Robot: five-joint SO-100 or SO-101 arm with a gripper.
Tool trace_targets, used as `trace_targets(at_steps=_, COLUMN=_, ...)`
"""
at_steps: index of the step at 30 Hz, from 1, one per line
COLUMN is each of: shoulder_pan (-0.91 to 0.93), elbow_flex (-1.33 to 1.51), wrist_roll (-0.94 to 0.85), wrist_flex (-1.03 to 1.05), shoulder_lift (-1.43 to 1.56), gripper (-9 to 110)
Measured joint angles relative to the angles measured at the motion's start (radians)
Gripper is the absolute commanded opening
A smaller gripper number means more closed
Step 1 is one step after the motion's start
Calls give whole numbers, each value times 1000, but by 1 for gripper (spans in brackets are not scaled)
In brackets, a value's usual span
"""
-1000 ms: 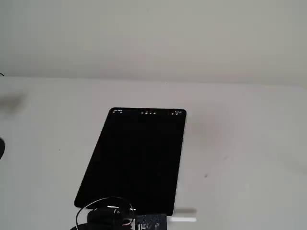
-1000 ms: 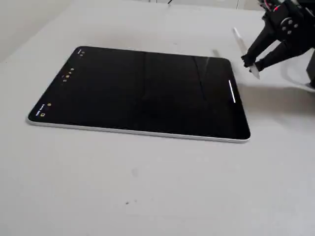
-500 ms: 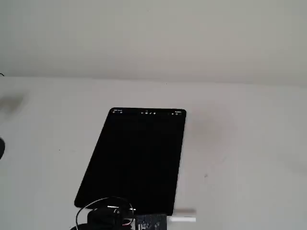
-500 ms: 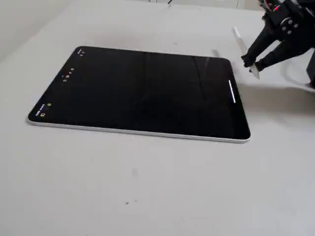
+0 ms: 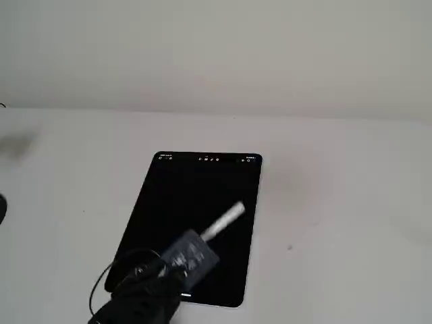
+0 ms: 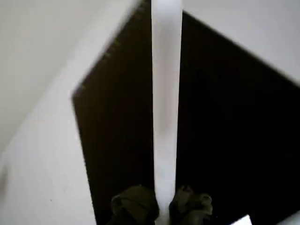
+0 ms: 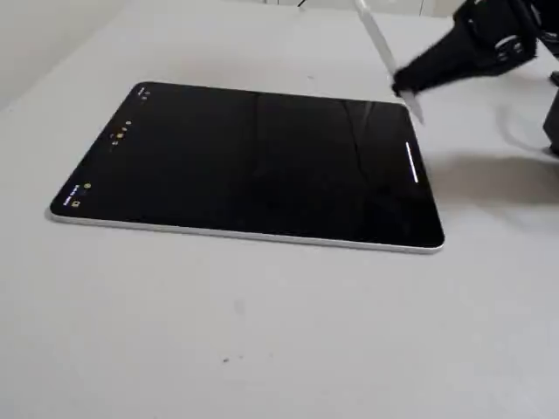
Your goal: Draw a line in the middle of the ipad using the apple pencil
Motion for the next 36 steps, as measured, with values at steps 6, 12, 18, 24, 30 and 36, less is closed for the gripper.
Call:
trace_targets(at_steps=6, shoulder_pan=-48, elbow_flex=8, wrist_roll=-172, wrist_flex=-376, shoulder_lift=-83, gripper=0)
trace_targets(at_steps=12, shoulder_pan=-77, elbow_flex=2, wrist_roll=-321, wrist_flex=-991, shoulder_lift=-644, gripper=0)
trace_targets(at_steps=18, shoulder_pan=-80, elbow_flex=-156, wrist_roll=-416, wrist_flex=-1566, shoulder_lift=-1330, gripper=0)
trace_targets(at_steps=24, shoulder_pan=-71, elbow_flex=-425, wrist_roll=-462, wrist_flex=-1809, shoulder_lift=-1824, gripper=0)
trace_targets(at_steps=30, shoulder_pan=-55, elbow_flex=-687, wrist_roll=-494, wrist_flex=-1836, shoulder_lift=-2088, gripper=0)
trace_targets(at_steps=36, shoulder_pan=-38, elbow_flex=-904, wrist_roll=-517, wrist_flex=-1819, shoulder_lift=-2253, gripper=0)
